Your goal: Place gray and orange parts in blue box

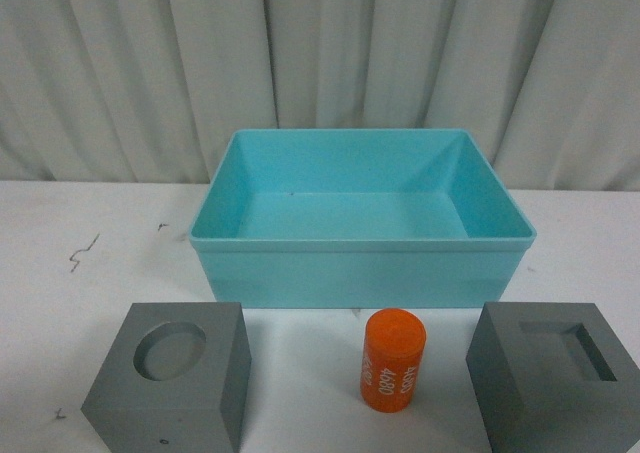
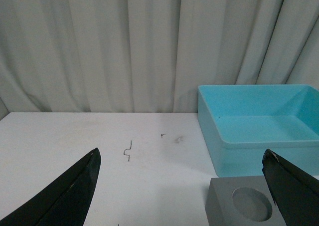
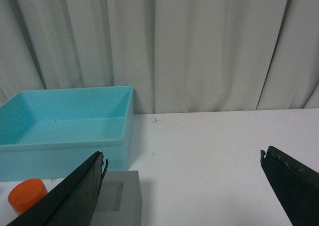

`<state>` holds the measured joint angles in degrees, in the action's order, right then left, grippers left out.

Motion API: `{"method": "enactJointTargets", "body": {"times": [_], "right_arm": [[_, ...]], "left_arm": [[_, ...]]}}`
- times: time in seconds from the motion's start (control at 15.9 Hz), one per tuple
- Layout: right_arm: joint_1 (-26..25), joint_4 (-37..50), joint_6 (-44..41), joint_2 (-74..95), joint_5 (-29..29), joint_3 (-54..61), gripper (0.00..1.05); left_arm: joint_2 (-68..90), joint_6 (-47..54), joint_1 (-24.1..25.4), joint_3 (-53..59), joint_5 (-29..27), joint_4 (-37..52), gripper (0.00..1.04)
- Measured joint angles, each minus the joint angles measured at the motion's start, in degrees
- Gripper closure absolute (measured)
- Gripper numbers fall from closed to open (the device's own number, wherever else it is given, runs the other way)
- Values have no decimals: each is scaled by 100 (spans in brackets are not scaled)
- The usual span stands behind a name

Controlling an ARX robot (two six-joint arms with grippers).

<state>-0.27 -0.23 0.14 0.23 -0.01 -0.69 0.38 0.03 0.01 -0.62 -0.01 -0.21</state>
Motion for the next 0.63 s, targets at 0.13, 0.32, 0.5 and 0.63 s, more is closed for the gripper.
{"method": "enactJointTargets", "body": {"times": [0.13, 0.32, 0.5, 0.63], "right_arm": [[0, 0, 0, 0, 0, 0, 6], [0, 0, 0, 0, 0, 0, 6], [0, 0, 0, 0, 0, 0, 6], [0, 0, 0, 0, 0, 0, 6]], "left_arm": [[0, -2, 0, 0, 2, 0, 7], [0, 0, 0, 0, 2, 0, 7], [0, -2, 0, 0, 0, 0, 7], [0, -2, 0, 0, 2, 0, 7]]}}
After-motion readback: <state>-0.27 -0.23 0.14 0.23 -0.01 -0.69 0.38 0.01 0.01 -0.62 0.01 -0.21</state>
